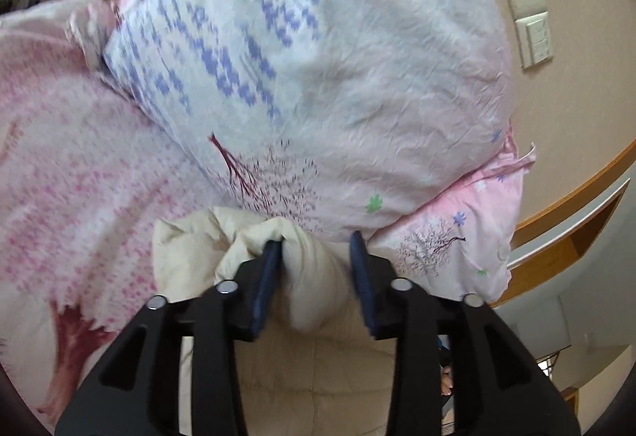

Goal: Fold large clothes

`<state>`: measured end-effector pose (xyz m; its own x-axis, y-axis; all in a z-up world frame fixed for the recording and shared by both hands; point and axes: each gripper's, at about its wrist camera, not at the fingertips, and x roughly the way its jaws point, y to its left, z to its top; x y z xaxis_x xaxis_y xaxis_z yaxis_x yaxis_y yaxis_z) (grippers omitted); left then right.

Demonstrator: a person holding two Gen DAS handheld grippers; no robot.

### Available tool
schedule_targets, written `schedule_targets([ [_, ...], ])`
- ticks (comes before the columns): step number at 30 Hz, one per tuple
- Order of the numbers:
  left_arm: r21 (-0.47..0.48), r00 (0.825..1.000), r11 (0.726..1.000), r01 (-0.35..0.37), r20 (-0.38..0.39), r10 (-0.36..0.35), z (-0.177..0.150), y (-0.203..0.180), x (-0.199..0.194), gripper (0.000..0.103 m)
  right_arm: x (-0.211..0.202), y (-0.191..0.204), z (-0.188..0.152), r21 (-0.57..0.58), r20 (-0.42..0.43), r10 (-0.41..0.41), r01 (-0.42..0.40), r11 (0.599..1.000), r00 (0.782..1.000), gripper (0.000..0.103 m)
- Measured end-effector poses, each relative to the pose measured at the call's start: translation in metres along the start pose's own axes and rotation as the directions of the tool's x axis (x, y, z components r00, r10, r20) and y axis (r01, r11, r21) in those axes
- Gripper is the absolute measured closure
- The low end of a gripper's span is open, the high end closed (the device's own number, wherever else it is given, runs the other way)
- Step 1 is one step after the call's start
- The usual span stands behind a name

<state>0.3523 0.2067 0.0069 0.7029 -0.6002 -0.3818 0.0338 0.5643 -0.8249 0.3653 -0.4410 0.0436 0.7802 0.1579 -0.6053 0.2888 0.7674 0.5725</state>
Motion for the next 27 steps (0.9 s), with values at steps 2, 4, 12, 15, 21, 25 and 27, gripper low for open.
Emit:
schedule_targets([
  [2,0.036,0.998,0.998,-0.050,0.032,0.049,0.001,-0.002,-0.013,0.045,-0.007,-0.006,-0.001,-0.040,0.010,-0.039,0.040,0.998,0.999,0.044],
  [4,0.070,0.995,0.993,-0.095,0.036,0.093,0.002,-0.002,-0.018,0.045,-0.008,-0.009,-0.005,-0.091,-0.024,-0.057,0.055,0.994,0.998,0.043],
  [12,0.177,0.968,0.959,-0.220,-0.081,0.237,-0.019,0.000,0.007,0.046,0.023,-0.003,-0.032,-0.151,-0.168,-0.073,0.048,0.987,0.983,0.092],
  [15,0.202,0.958,0.947,-0.249,-0.095,0.272,-0.025,-0.003,0.018,0.046,0.025,-0.003,-0.036,-0.134,-0.126,-0.144,0.127,0.983,0.982,0.094],
  [21,0.208,0.946,0.939,-0.275,-0.116,0.302,-0.032,0.000,0.023,0.046,0.027,0.007,-0.050,-0.170,-0.181,-0.194,0.164,0.972,0.964,0.068],
  [25,0.197,0.951,0.945,-0.260,-0.118,0.286,-0.037,0.003,0.013,0.062,0.005,0.007,-0.061,-0.154,-0.173,-0.148,0.121,0.981,0.974,0.054],
  [27,0.214,0.950,0.940,-0.265,-0.108,0.292,-0.040,0.001,0.012,0.075,0.006,0.007,-0.068,-0.171,-0.198,-0.135,0.102,0.980,0.971,0.088],
])
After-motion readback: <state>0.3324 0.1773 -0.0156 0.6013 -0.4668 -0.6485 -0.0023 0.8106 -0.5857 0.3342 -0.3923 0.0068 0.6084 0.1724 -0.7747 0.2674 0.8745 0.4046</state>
